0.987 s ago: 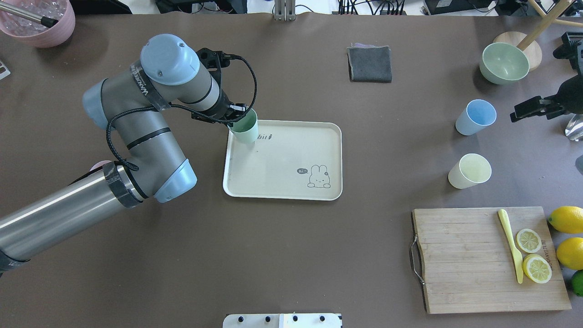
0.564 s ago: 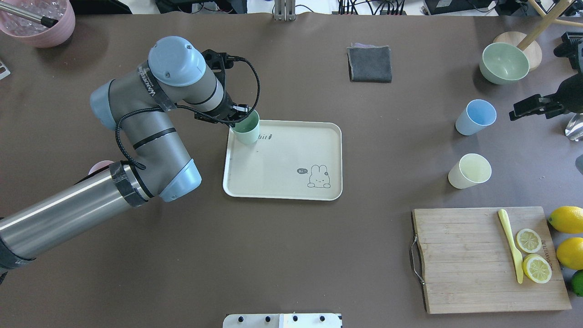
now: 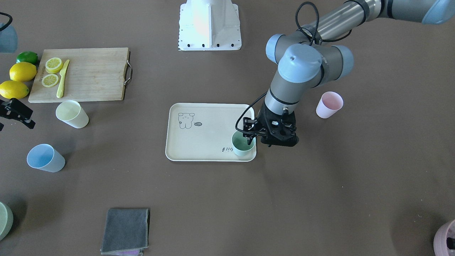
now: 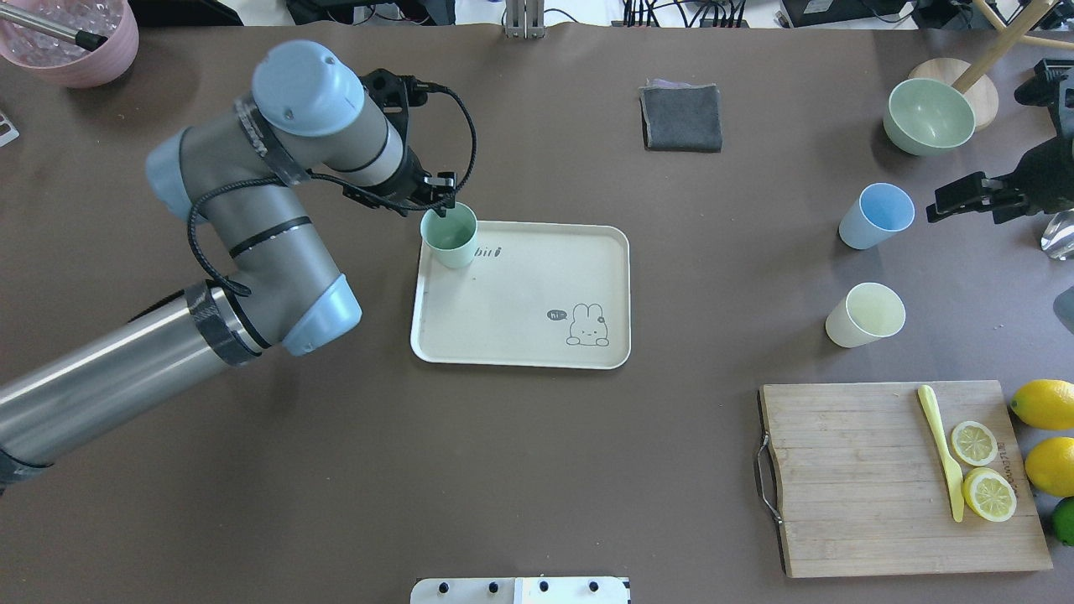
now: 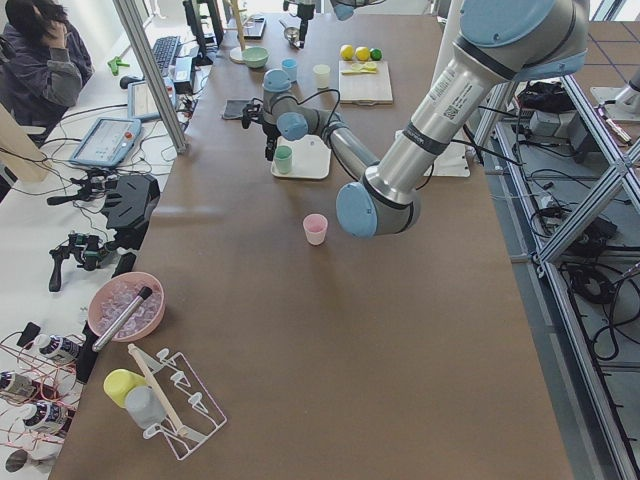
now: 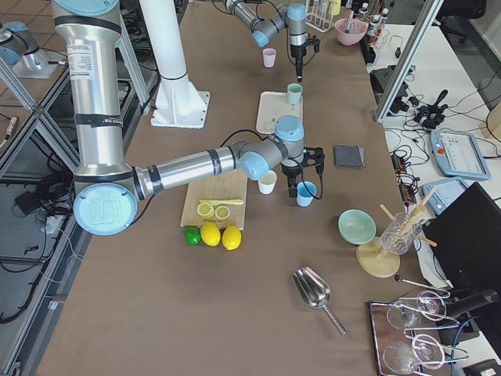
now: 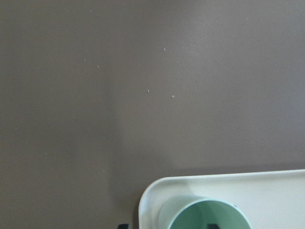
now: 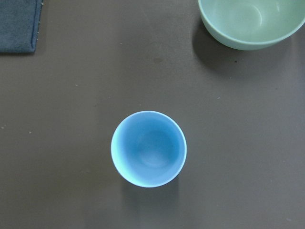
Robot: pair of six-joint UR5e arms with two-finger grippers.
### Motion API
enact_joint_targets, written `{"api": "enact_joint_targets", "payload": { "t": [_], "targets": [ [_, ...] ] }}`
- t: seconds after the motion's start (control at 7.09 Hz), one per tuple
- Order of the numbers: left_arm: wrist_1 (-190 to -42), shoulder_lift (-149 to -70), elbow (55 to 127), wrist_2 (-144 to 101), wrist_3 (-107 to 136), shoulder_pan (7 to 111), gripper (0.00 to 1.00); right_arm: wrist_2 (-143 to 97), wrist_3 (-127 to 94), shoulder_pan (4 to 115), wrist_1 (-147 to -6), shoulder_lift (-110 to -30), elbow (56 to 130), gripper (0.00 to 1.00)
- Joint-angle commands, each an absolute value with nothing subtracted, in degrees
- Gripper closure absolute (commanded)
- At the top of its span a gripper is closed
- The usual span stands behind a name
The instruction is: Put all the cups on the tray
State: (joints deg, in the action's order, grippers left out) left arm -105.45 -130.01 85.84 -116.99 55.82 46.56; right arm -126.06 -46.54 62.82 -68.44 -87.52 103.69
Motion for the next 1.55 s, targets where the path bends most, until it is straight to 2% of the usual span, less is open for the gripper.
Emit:
{"api": "enact_joint_targets", "payload": {
  "t": [0.0, 0.28, 0.42, 0.56, 0.71, 1.13, 1.41],
  "targets": [
    [-105.29, -125.79, 86.66, -124.6, 45.05, 55.34, 0.01, -118.0, -53.78, 53.49, -68.38, -89.46, 106.0, 0.02],
    [-105.29, -125.33, 86.49, -124.98, 43.77, 56.43, 0.01, -114.88, -54.05, 49.49, -61.67, -94.54, 105.65, 0.09],
    [-105.29, -125.25, 86.48, -124.98, 43.77, 56.34, 0.01, -115.05, -54.05, 49.05, -60.13, -96.22, 105.82, 0.2],
    [-105.29, -125.24, 86.48, -124.81, 43.77, 56.34, 0.01, -115.14, -54.14, 48.52, -60.12, -96.24, 105.91, 0.44],
    [-105.38, -125.16, 86.57, -124.72, 43.77, 56.34, 0.01, -115.31, -54.14, 48.43, -60.12, -96.24, 105.82, 0.99],
    [-105.21, -125.07, 86.49, -125.15, 43.68, 57.82, 0.01, -117.85, -54.23, 48.78, -60.82, -93.62, 106.26, 1.0],
    [-103.02, -122.97, 86.66, -127.77, 37.31, 61.76, 0.01, -117.86, -57.55, 48.95, -66.58, -87.06, 106.78, 1.0]
  ]
}}
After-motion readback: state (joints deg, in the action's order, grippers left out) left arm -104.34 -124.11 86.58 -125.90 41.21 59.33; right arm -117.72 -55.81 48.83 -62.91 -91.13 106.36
